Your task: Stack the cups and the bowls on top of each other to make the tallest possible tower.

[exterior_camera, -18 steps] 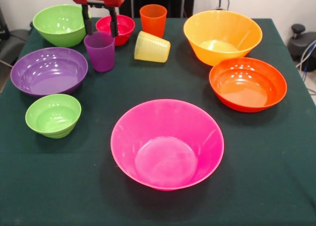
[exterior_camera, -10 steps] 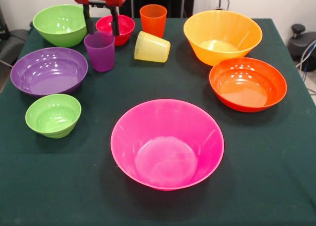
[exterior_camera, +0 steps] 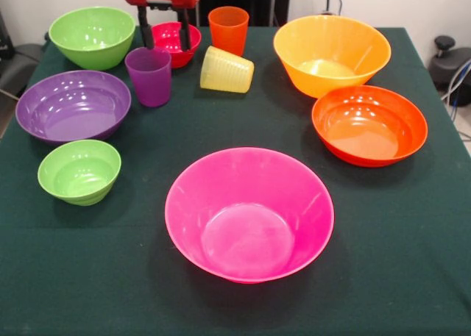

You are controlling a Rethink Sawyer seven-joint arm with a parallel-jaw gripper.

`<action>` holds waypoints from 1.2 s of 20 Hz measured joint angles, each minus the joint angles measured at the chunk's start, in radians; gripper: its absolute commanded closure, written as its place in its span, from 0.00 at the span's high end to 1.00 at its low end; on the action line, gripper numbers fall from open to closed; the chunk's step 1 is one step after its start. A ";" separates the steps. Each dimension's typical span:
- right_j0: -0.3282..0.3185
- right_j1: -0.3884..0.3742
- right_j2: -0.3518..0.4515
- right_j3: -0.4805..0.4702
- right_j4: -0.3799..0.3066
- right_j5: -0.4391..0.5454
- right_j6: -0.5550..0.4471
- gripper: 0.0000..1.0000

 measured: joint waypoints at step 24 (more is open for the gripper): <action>0.014 0.152 0.004 -0.029 -0.083 -0.038 0.000 1.00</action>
